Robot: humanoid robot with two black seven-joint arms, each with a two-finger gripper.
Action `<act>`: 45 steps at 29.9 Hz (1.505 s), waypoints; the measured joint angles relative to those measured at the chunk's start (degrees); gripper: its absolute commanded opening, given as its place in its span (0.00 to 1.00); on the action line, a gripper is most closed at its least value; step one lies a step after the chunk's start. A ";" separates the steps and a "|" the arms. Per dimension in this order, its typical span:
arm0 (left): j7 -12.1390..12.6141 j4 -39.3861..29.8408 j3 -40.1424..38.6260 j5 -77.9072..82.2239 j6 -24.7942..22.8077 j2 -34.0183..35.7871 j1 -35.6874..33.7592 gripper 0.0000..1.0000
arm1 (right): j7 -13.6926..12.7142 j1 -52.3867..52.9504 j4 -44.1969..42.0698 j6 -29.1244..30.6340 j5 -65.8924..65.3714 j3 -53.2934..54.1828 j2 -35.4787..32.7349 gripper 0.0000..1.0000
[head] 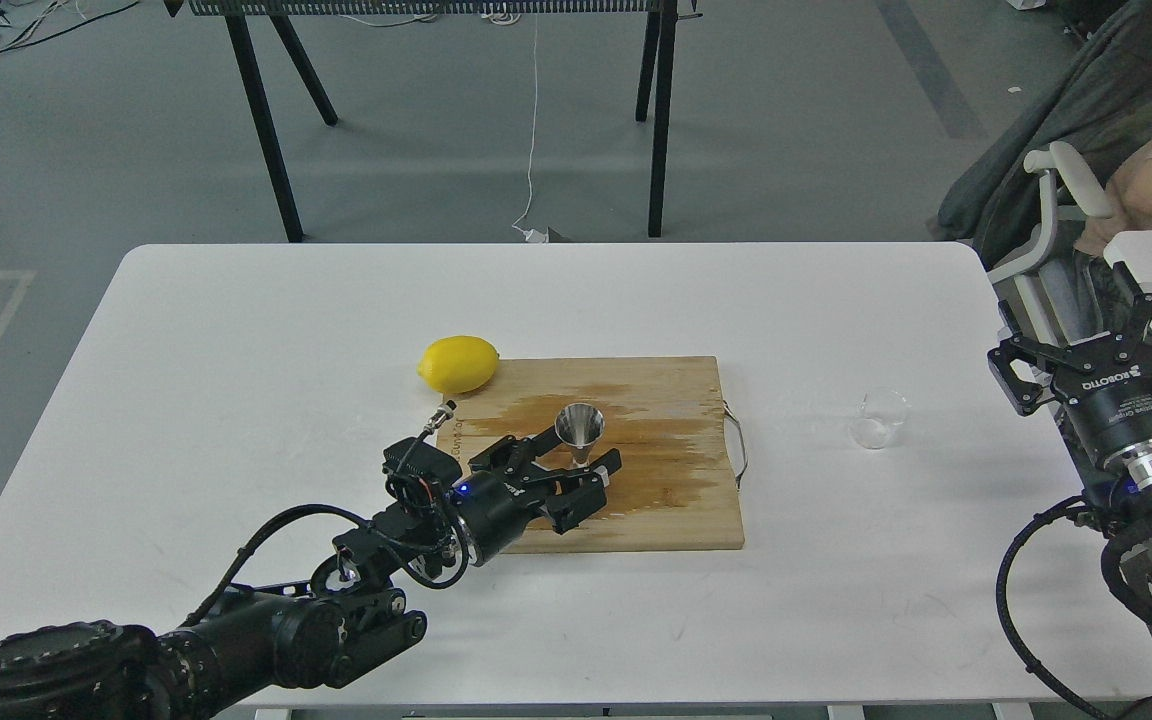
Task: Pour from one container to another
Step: 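Lower the jigger onto the cutting board and open the left gripper, then withdraw the left gripper away from the jigger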
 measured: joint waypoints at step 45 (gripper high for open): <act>0.00 -7.18 -0.20 0.00 0.00 8.03 3.28 0.94 | 0.05 -0.07 -0.07 0.00 0.00 -0.07 0.18 0.99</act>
